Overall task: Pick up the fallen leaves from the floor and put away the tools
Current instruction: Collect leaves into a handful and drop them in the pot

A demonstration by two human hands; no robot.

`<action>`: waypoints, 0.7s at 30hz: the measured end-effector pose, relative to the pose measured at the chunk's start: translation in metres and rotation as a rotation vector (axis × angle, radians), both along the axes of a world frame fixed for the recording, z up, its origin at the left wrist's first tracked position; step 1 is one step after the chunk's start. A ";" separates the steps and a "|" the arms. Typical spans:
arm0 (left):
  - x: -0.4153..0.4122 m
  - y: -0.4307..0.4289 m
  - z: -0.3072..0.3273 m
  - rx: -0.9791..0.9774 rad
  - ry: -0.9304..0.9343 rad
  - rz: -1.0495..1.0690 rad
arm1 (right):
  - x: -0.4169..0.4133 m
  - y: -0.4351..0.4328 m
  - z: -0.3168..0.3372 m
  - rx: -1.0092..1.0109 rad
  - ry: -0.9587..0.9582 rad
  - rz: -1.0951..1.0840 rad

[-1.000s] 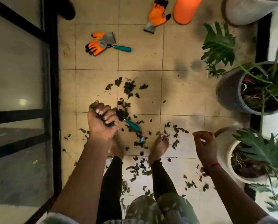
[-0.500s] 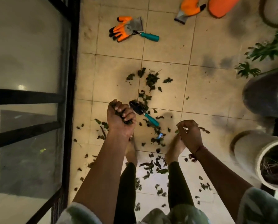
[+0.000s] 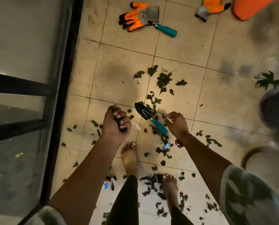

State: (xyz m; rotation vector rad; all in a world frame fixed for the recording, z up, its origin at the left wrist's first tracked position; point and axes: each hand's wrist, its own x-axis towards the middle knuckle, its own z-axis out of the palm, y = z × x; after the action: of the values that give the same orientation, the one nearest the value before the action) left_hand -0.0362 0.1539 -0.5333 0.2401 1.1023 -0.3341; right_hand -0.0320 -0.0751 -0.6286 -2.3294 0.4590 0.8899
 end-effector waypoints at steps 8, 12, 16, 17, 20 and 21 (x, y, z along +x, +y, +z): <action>-0.008 0.014 -0.148 0.016 -0.055 -0.106 | -0.028 0.013 -0.147 -0.327 -0.084 0.485; -0.013 0.016 -0.192 0.040 -0.046 -0.124 | -0.045 0.015 -0.176 -0.230 -0.262 0.561; -0.010 0.013 -0.207 0.017 -0.085 -0.081 | -0.063 0.014 -0.170 -0.133 -0.445 0.524; -0.005 0.015 -0.208 0.016 -0.105 -0.058 | -0.058 0.018 -0.165 -0.093 -0.446 0.476; 0.012 0.034 -0.212 0.004 -0.207 0.037 | -0.043 0.041 -0.157 0.027 -0.446 0.433; 0.015 0.041 -0.210 0.014 -0.234 0.080 | -0.038 0.053 -0.155 0.071 -0.466 0.491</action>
State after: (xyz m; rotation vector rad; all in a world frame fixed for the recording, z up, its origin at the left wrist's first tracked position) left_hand -0.0217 0.1945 -0.7429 0.2404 0.8812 -0.2207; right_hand -0.0703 -0.0217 -0.7840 -2.5172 -0.3447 0.5206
